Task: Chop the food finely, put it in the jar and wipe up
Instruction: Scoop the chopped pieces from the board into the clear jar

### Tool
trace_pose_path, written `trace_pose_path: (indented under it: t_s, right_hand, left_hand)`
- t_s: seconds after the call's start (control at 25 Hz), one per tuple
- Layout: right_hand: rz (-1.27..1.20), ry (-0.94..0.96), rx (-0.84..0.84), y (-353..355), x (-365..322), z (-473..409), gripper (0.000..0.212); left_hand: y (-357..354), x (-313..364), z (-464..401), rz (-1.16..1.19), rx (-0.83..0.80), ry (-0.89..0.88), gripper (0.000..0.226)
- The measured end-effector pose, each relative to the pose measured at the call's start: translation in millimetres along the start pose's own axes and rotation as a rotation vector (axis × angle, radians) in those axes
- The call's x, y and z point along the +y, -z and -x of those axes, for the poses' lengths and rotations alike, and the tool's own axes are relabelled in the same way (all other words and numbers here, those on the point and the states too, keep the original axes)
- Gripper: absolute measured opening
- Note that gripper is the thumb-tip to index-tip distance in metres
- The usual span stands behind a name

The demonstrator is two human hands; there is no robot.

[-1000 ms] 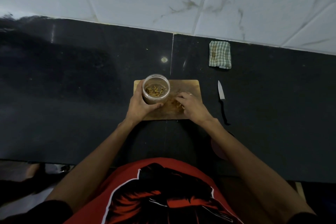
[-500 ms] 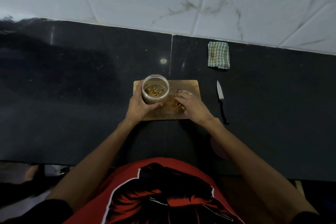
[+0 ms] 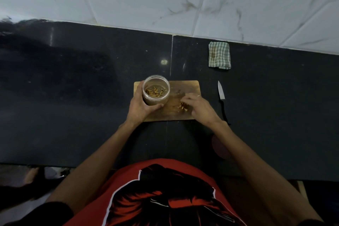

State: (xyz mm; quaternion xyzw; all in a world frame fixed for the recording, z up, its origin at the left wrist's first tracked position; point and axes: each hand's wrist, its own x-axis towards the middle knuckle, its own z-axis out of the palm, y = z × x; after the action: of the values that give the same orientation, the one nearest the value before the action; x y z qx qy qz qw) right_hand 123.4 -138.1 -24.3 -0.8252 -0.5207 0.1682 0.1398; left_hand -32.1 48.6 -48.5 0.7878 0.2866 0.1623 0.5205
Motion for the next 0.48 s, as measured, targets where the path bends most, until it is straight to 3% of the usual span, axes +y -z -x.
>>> trace_pose_path:
  t_s: [0.2, 0.36, 0.48]
  right_hand:
    - [-0.04, -0.306, 0.073, -0.9, -4.9, -7.0, 0.056]
    - [-0.049, -0.289, 0.059, -19.5, -21.1, -7.6, 0.041]
    - [-0.15, -0.332, 0.086, -15.4, -20.8, -11.2, 0.047]
  left_hand:
    - [-0.2, -0.7, -0.3, -0.011, -0.01, -0.003, 0.098]
    - [-0.6, -1.3, 0.1, -0.018, -0.007, -0.004, 0.099]
    - [0.0, -0.7, -0.3, -0.017, -0.014, -0.002, 0.099]
